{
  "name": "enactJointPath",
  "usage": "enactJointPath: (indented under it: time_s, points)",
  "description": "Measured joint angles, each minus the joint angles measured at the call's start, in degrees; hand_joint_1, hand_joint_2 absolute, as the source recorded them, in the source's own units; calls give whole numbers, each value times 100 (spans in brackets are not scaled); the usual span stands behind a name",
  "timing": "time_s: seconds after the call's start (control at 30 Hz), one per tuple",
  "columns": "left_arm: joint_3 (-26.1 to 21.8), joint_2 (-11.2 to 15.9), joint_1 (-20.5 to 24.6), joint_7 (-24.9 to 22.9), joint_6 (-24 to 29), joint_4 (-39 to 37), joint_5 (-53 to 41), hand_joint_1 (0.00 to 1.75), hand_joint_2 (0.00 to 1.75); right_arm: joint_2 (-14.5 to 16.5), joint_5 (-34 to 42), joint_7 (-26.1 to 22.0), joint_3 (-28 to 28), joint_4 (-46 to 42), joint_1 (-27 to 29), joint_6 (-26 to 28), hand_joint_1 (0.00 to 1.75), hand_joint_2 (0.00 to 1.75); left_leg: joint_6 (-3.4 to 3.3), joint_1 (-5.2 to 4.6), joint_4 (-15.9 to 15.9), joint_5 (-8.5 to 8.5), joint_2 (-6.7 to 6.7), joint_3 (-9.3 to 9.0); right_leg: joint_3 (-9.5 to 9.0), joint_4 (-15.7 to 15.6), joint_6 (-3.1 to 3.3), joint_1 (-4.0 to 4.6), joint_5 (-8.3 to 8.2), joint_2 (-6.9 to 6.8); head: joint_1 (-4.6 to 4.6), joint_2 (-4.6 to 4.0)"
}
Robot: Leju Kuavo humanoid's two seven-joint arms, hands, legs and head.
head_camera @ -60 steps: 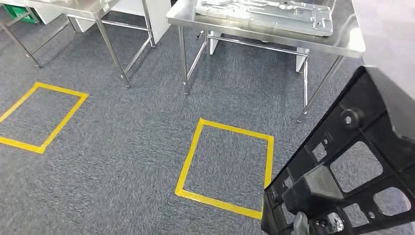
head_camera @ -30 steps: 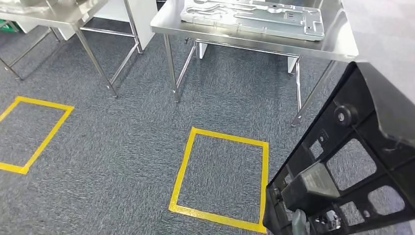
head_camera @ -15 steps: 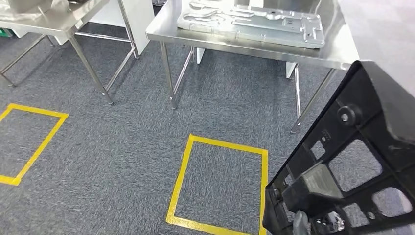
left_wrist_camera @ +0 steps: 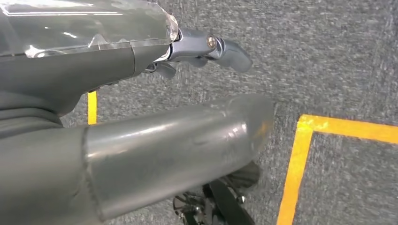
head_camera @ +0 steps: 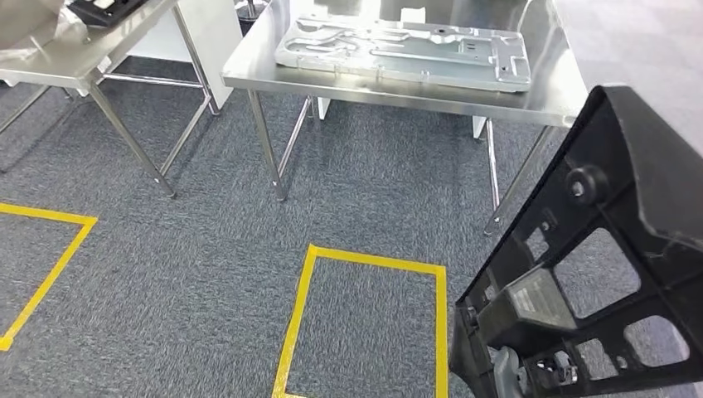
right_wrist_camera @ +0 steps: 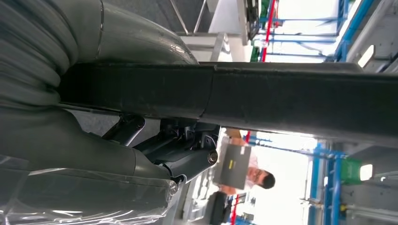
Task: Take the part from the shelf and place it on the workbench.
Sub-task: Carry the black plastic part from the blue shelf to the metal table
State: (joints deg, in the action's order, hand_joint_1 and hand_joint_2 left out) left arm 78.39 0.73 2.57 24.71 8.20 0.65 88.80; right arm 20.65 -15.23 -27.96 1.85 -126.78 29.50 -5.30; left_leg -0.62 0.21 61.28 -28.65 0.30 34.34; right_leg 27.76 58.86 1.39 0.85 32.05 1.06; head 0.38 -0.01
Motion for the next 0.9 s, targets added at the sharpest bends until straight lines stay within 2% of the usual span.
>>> enactJointPath:
  time_s: [0.1, 0.13, 0.17, 0.23, 0.27, 0.3, 0.33, 0.4, 0.43, 0.47, 0.53, 0.57, 0.6, 0.63, 0.67, 0.73, 0.77, 0.8, 0.83, 0.87, 0.9]
  points:
    - [19, 13, -1, -22, 7, -2, 0, 0, 0, -1, 21, 179, 27, -67, 0, 204, 175, 175, -95, 26, -118, 28, -7, -155, -43, 144, -98, -6, 27, -11, 8, 1]
    - [23, 12, 7, -28, 9, -2, 0, 0, 0, -1, 15, 228, 34, -96, -6, 263, 175, 175, -117, 41, -156, 22, -8, -225, 32, 303, -136, -16, 78, -22, 25, 1]
    - [25, 11, 14, -32, 10, -2, 0, 0, 0, -2, -11, 288, 40, -125, -13, 330, 175, 175, -129, 54, -188, 13, -8, -286, 188, 560, -176, -37, 172, -32, 37, 1]
    - [32, 13, 19, -39, 14, -2, 0, 0, 0, -2, -156, 483, 46, -158, -23, 524, 175, 175, -135, 59, -209, -42, -5, -349, 659, 1184, -249, -96, 415, -44, 59, 1]
    - [41, 14, 18, -44, 16, -2, -1, 0, 0, -2, -297, 637, 49, -165, -25, 666, 175, 175, -129, 63, -210, -79, -4, -383, 864, 1384, -276, -127, 486, -51, 57, 1]
    - [57, 15, 16, -54, 16, -2, -1, 0, 0, -2, -498, 815, 52, -169, -32, 834, 175, 175, -119, 70, -210, -122, -6, -428, 991, 1428, -295, -152, 460, -60, 58, 1]
    - [83, 16, 15, -67, 16, -2, -1, 0, 0, -2, -773, 1011, 55, -175, -51, 1028, 175, 175, -105, 81, -211, -169, -8, -489, 1022, 1290, -309, -169, 311, -70, 58, 1]
    - [154, 26, 21, -95, 7, -2, -1, 0, 0, -2, -1482, 1411, 60, -192, -159, 1415, 175, 175, -58, 107, -217, -269, -10, -619, 894, 675, -313, -178, -220, -94, 62, 1]
    - [194, 37, 32, -112, -4, -2, -1, 0, 0, -2, -1885, 1615, 62, -195, -259, 1571, 175, 175, -26, 114, -223, -314, -9, -671, 838, 405, -301, -163, -362, -111, 69, 1]
    - [239, 52, 48, -130, -19, -3, -2, 0, 0, -3, -2317, 1805, 65, -196, -387, 1697, 175, 175, 14, 116, -242, -352, -2, -701, 805, 239, -270, -143, -436, -126, 79, 1]
    - [332, 81, 82, -169, -61, -4, -3, 0, 0, -5, -3213, 2124, 71, -189, -668, 1903, 175, 175, 102, 105, -240, -350, 17, -774, 792, 146, -172, -113, -417, -128, 93, 1]
    - [380, 92, 96, -185, -80, -4, -3, 0, 0, -6, -3589, 2232, 70, -182, -802, 1977, 175, 175, 141, 106, -217, -343, 26, -801, 740, 113, -120, -119, -467, -115, 87, 1]
    - [419, 101, 111, -193, -96, -5, -4, 0, 0, -8, -3844, 2304, 66, -173, -919, 2031, 175, 175, 165, 108, -124, -330, 24, -814, 674, 76, -76, -127, -491, -107, 76, 0]
    - [449, 109, 127, -198, -106, -5, -4, 0, 0, -9, -3989, 2350, 60, -162, -1024, 2062, 175, 175, 180, 113, 40, -352, 20, -752, 605, 59, -37, -130, -476, -107, 59, 0]
    - [475, 116, 142, -202, -114, -6, -4, 0, 0, -10, -4083, 2387, 46, -151, -1113, 2094, 175, 175, 183, 119, 301, -427, 15, -616, 548, 44, 1, -128, -452, -109, 41, 1]
    - [523, 127, 151, -208, -129, -6, -4, 0, 0, -21, -4360, 2468, -3, -111, -1254, 2196, 175, 175, 176, 112, 946, -707, 10, -183, 482, 42, 60, -101, -381, -110, 16, 1]
    - [556, 132, 140, -214, -137, -6, -5, 0, 0, -39, -4576, 2520, -44, -67, -1332, 2256, 175, 175, 171, 108, 1178, -841, 9, 27, 452, 43, 79, -84, -346, -100, 12, 1]
    - [588, 139, 127, -221, -149, -6, -5, 0, 0, -72, -4811, 2574, -94, -8, -1427, 2304, 175, 175, 160, 103, 1259, -891, 9, 172, 415, 43, 92, -66, -308, -84, 8, 1]
    - [617, 145, 118, -227, -160, -6, -6, 0, 0, -113, -5013, 2623, -151, 61, -1540, 2334, 175, 175, 142, 96, 1167, -817, 9, 234, 370, 43, 99, -48, -271, -66, 4, 1]
    - [648, 151, 115, -231, -173, -6, -7, 0, 0, -166, -5204, 2674, -226, 143, -1665, 2347, 175, 175, 112, 83, 900, -607, 9, 212, 315, 43, 100, -31, -231, -52, 1, 1]
    - [679, 163, 115, -232, -186, -6, -7, 0, 0, -222, -5408, 2727, -320, 234, -1791, 2347, 175, 175, 66, 60, 562, -313, 9, 144, 263, 41, 95, -21, -188, -44, -2, 1]
